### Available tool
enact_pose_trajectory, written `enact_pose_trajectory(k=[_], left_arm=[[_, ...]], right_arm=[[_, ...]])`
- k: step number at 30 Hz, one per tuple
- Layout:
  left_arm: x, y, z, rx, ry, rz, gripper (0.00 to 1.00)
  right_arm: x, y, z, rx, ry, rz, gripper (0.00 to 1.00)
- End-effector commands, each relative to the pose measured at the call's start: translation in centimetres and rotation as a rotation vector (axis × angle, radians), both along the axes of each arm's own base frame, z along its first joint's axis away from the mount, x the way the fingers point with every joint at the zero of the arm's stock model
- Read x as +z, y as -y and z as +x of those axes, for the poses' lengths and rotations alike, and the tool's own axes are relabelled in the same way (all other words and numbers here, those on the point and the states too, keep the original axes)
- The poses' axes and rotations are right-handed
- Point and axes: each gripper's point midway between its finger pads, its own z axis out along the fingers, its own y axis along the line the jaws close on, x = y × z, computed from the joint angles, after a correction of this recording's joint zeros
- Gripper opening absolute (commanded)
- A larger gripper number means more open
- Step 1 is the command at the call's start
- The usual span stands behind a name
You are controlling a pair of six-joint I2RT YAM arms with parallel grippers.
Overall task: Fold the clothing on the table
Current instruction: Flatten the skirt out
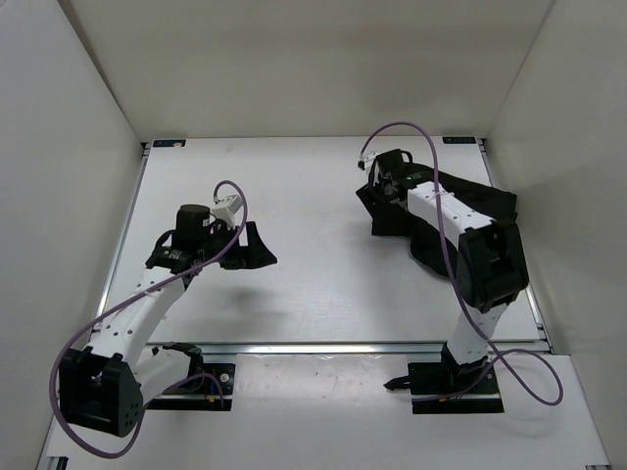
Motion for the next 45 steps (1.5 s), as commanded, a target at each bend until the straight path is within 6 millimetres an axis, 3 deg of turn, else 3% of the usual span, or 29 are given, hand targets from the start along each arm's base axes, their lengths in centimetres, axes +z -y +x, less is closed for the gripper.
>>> enact_pose_trajectory(k=[1,3,6,7,8,9,10,11,13,14,15,17,18,19,20,21,22,23,24,25,26,27,28,29,30,34,37,40,45], left_arm=[[-0.7,-0.5,0.6,-0.003,0.008,0.008,0.98],[-1.0,-0.8,0.9,0.003,0.006,0.032,0.99],[-1.7,-1.0,1.2,0.004,-0.01,0.046,0.99],[-1.9,-1.1,1.3,0.005,-0.021,0.044,0.99],[-2.1,-1.2,1.3,0.003,-0.03,0.05,0.99],[-2.5,-1.2,1.1,0.0,-0.048,0.054,0.99],[-2.0,-1.3,1.4,0.002,-0.033,0.054,0.97],[-2.0,-1.5,1.4,-0.003,-0.024,0.062,0.88],[-1.4,-1.5,2.1,-0.003,-0.016,0.055,0.66],[-0.8,-1.4,2.6,-0.005,-0.004,0.043,0.51],[-0.3,-1.2,2.7,-0.013,-0.006,0.022,0.39],[1.4,-0.9,3.5,-0.017,0.004,-0.024,0.04],[2.0,-0.8,3.7,-0.02,0.015,-0.033,0.0],[3.0,-0.8,4.0,-0.026,0.042,-0.046,0.0],[4.0,-0.7,4.1,-0.036,0.068,-0.064,0.0],[4.4,-0.9,4.5,-0.024,0.088,-0.062,0.0],[4.8,-0.7,4.5,-0.035,0.105,-0.069,0.0],[5.4,-0.6,4.5,-0.039,0.116,-0.083,0.03],[5.8,-0.5,4.4,-0.048,0.124,-0.087,0.24],[5.9,-0.5,4.5,-0.035,0.127,-0.088,0.31],[6.0,-0.3,4.3,-0.039,0.128,-0.097,0.34],[5.9,-0.1,4.1,-0.04,0.126,-0.107,0.39],[5.8,-0.1,4.1,-0.036,0.124,-0.112,0.43],[5.2,0.2,4.0,-0.036,0.114,-0.108,0.47],[4.4,0.4,4.0,-0.027,0.1,-0.092,0.56],[0.0,1.2,2.5,-0.009,0.008,-0.001,0.7],[-2.7,2.0,0.5,-0.011,-0.101,-0.006,0.69],[-5.7,2.9,-3.0,-0.038,-0.234,0.007,0.67],[-8.1,5.1,-7.9,-0.063,-0.375,-0.008,0.62]], right_arm=[[0.9,0.0,2.9,0.018,0.075,-0.029,0.74],[-1.0,0.0,3.2,0.02,0.046,-0.074,0.74],[-2.4,-0.1,3.8,0.0,0.032,-0.124,0.57],[-2.1,-0.3,4.2,-0.009,0.039,-0.131,0.43],[-2.5,-0.3,4.3,-0.017,0.026,-0.148,0.16],[-2.5,-0.3,4.0,-0.02,0.014,-0.15,0.01],[-1.5,-1.6,4.1,-0.01,0.033,-0.133,0.0],[-0.4,-1.9,4.3,-0.007,0.045,-0.119,0.0],[2.9,-5.0,3.5,0.05,0.087,-0.063,0.0],[4.2,-7.3,2.7,0.102,0.091,-0.028,0.0],[6.5,-8.1,1.9,0.123,0.113,0.001,0.0],[9.3,-10.9,-0.8,0.162,0.109,0.106,0.0],[10.1,-11.0,-1.9,0.156,0.097,0.13,0.0],[11.5,-12.1,-3.8,0.15,0.086,0.217,0.0],[10.6,-12.6,-5.5,0.142,0.022,0.274,0.0],[10.2,-12.1,-7.7,0.126,-0.02,0.322,0.0],[11.4,-12.2,-9.5,0.144,-0.015,0.372,0.0],[10.8,-11.6,-11.8,0.128,-0.045,0.415,0.0],[8.4,-10.8,-13.8,0.105,-0.115,0.419,0.0],[8.0,-9.6,-15.6,0.091,-0.124,0.441,0.0],[9.4,-9.2,-16.7,0.085,-0.104,0.519,0.0],[8.0,-8.3,-17.6,0.054,-0.141,0.554,0.0],[7.8,-7.2,-18.5,0.039,-0.117,0.595,0.0],[9.0,-6.2,-18.8,0.021,-0.081,0.66,0.0],[8.6,-5.1,-19.4,-0.011,-0.077,0.704,0.0],[7.6,-3.4,-20.3,-0.058,-0.087,0.779,0.0],[6.7,-3.3,-21.0,-0.064,-0.102,0.759,0.0],[5.9,-3.5,-21.2,-0.065,-0.11,0.748,0.0],[5.3,-3.4,-21.3,-0.07,-0.109,0.742,0.0]])
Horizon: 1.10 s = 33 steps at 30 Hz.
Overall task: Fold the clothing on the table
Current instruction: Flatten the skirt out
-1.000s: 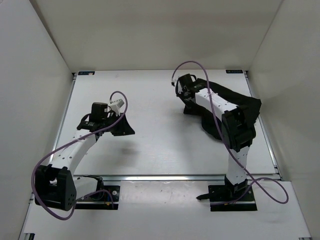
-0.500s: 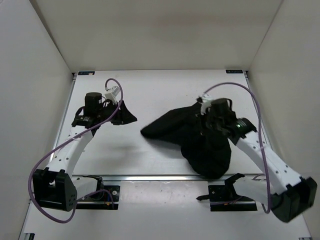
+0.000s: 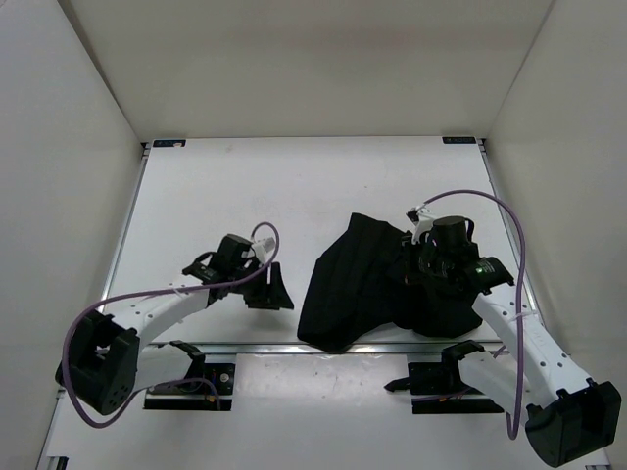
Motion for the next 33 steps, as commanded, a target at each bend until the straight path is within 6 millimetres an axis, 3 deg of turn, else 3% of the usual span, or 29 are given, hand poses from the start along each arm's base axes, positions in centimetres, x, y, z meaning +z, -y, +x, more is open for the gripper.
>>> enact_pose_trajectory(k=[1,4,13,16,18,20,21,22,24,25,26,28,29,31,32,33], left_arm=[[-0.8,1.2,-2.5,0.031,-0.071,-0.032,0.62],[-1.7,1.8,-3.7,0.044,-0.104,-0.038,0.62],[-2.5,4.9,-4.1,0.011,-0.094,-0.022,0.6],[-3.7,5.7,-5.0,-0.015,-0.12,0.007,0.58],[-4.2,6.3,-5.2,-0.037,-0.143,0.016,0.46],[-3.4,7.0,-4.6,-0.046,-0.116,-0.012,0.12],[-2.4,7.3,-3.6,-0.026,-0.093,-0.037,0.0],[-2.0,7.0,-3.0,-0.009,-0.081,-0.028,0.0],[1.6,6.7,0.7,0.052,0.007,-0.065,0.0],[2.3,6.1,1.4,0.056,0.019,-0.056,0.0],[5.0,5.1,4.4,0.102,0.097,-0.079,0.0],[10.6,2.2,9.1,0.207,0.185,-0.115,0.0],[12.1,1.4,9.8,0.213,0.211,-0.114,0.0],[18.2,-1.3,12.8,0.301,0.319,-0.161,0.0],[19.3,-1.9,12.8,0.31,0.32,-0.161,0.0],[22.2,-2.5,13.2,0.322,0.39,-0.178,0.0]], right_arm=[[0.8,-0.6,0.5,0.007,0.052,0.036,0.01],[0.2,-0.7,0.2,0.008,0.044,0.033,0.0],[-0.5,-0.6,-0.6,0.012,0.037,0.046,0.0],[-0.2,-0.7,-0.6,0.016,0.042,0.057,0.0],[-0.1,-0.6,-0.6,0.013,0.048,0.062,0.0],[0.1,-0.8,-0.7,0.02,0.052,0.074,0.0],[0.4,-0.9,-0.7,0.022,0.053,0.081,0.0],[0.7,-1.0,-0.4,0.017,0.058,0.087,0.0],[2.9,-1.5,0.2,0.036,0.105,0.103,0.0],[4.6,-1.6,0.9,0.034,0.139,0.109,0.0],[4.9,-1.6,1.5,0.043,0.144,0.102,0.0],[10.3,-1.6,3.7,0.065,0.275,0.107,0.0],[11.0,-1.4,4.5,0.068,0.269,0.111,0.0],[16.4,-1.1,5.9,0.088,0.389,0.14,0.0],[17.5,-1.1,6.2,0.094,0.411,0.149,0.0],[19.5,-0.9,6.3,0.095,0.467,0.155,0.0]])
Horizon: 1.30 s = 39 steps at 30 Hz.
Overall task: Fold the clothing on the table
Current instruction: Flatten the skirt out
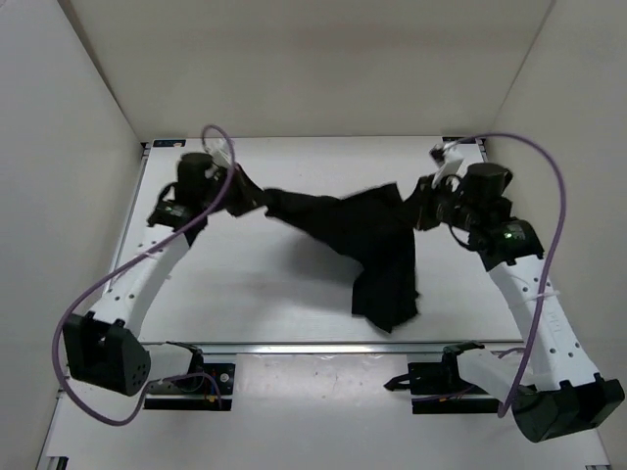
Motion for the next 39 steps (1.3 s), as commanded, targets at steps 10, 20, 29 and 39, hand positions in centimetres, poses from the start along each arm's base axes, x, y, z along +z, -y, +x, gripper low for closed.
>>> enact_pose_trajectory(k=[10,20,29,39], left_arm=[[15.6,-4.9,-3.0,0.175,0.321,-0.031,0.0],[14.2,-4.8,5.0,0.179,0.249,-0.1,0.0],[18.5,-6.4,14.7,0.195,0.323,-0.129,0.0],[9.4,-6.0,9.3,0.116,0.219,-0.051,0.03]], right_arm=[[15.7,1.4,-3.6,0.121,0.485,0.199,0.0],[10.9,-1.5,4.3,0.199,0.393,0.199,0.0],[15.8,-2.6,15.5,0.243,0.492,0.12,0.0],[7.7,-1.0,15.1,0.164,0.302,0.11,0.0]])
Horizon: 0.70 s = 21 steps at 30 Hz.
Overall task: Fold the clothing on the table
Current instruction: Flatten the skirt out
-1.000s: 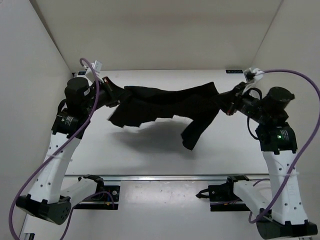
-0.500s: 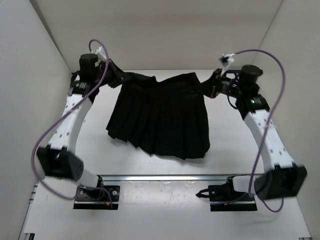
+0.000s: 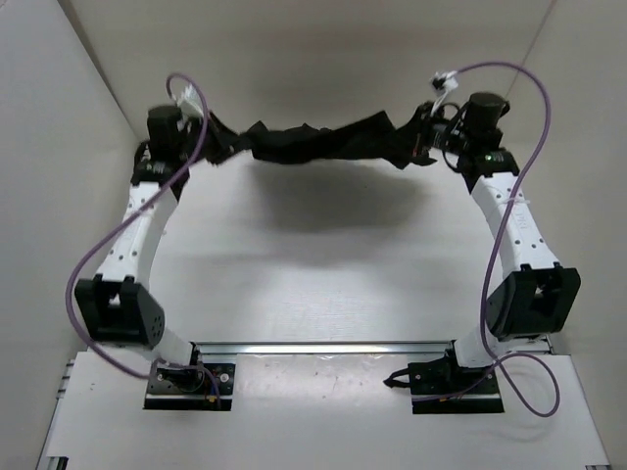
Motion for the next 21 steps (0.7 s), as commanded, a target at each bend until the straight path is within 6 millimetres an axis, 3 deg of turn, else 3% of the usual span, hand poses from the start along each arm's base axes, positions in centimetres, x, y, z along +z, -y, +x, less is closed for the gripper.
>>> enact_pose_trajectory(k=[1,2,3,4,5,6,7,11,15,21], left_arm=[[-7.1,0.9,-6.0,-0.071,-0.084,0.063,0.18],[-8.6,1.4,-7.2,-0.091,-0.079,0.067,0.29],[-13.0,1.7,-10.4,-0.112,-0.17,0.049,0.36],[-16.4,1.8,-13.1,-0.137,-0.21,0.025,0.43],[-17.2,2.0,-13.8,-0.133,-0.202,-0.016,0.47],[-20.0,2.3,-16.3,-0.159,-0.271,-0.049,0.55],[-22.1,2.5,-18.0,-0.178,-0.308,-0.047,0.56],[-26.2,2.6,-21.0,-0.232,-0.403,0.058,0.65],[-26.7,1.6,-19.9,-0.143,-0.391,0.12,0.7],[-28.4,-1.1,-15.3,-0.023,-0.449,0.303,0.71]], right_arm=[[-7.2,-0.1,-2.6,-0.071,-0.155,-0.099,0.0],[-10.8,0.3,-4.7,-0.098,-0.255,-0.133,0.0],[-11.3,0.7,-6.0,-0.156,-0.264,-0.153,0.08],[-15.8,1.2,-7.7,-0.206,-0.375,-0.186,0.31],[-18.2,1.5,-10.1,-0.218,-0.427,-0.201,0.37],[-18.6,2.1,-11.2,-0.279,-0.447,-0.204,0.48],[-21.2,2.5,-12.8,-0.314,-0.526,-0.217,0.59],[-23.7,4.0,-15.8,-0.438,-0.681,-0.151,0.66],[-25.5,4.0,-16.7,-0.53,-0.798,-0.078,0.61],[-29.8,2.3,-17.0,-0.61,-0.96,-0.056,0.53]])
